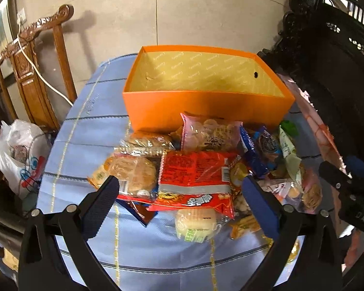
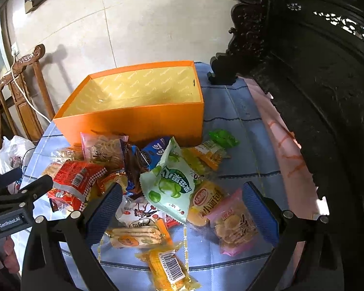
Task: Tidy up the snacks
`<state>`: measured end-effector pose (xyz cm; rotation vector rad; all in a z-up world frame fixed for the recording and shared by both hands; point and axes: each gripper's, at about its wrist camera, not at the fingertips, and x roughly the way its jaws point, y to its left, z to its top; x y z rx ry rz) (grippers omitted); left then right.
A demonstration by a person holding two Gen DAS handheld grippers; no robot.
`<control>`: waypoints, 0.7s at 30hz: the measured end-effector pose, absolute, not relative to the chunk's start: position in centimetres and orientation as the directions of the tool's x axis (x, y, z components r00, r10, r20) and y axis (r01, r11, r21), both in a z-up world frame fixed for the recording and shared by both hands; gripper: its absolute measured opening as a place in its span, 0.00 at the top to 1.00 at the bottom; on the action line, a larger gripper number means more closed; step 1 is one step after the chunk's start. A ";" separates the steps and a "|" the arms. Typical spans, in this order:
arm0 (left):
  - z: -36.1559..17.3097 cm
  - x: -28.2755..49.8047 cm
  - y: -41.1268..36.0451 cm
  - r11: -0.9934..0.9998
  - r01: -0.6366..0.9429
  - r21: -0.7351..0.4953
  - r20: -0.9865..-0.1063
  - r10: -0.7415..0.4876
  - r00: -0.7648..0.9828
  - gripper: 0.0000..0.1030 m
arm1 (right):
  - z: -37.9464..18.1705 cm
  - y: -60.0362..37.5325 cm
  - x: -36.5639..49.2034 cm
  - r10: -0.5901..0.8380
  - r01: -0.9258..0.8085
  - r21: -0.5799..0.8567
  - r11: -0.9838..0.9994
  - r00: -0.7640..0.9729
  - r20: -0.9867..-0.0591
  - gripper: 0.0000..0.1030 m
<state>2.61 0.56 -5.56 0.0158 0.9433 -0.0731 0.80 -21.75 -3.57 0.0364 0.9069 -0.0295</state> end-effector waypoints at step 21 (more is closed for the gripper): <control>-6.0 2.7 0.5 0.995 0.078 -0.062 -0.822 -0.095 0.561 0.04 | -4.2 -22.2 1.0 -0.027 0.071 0.018 0.997 0.579 -0.815 0.04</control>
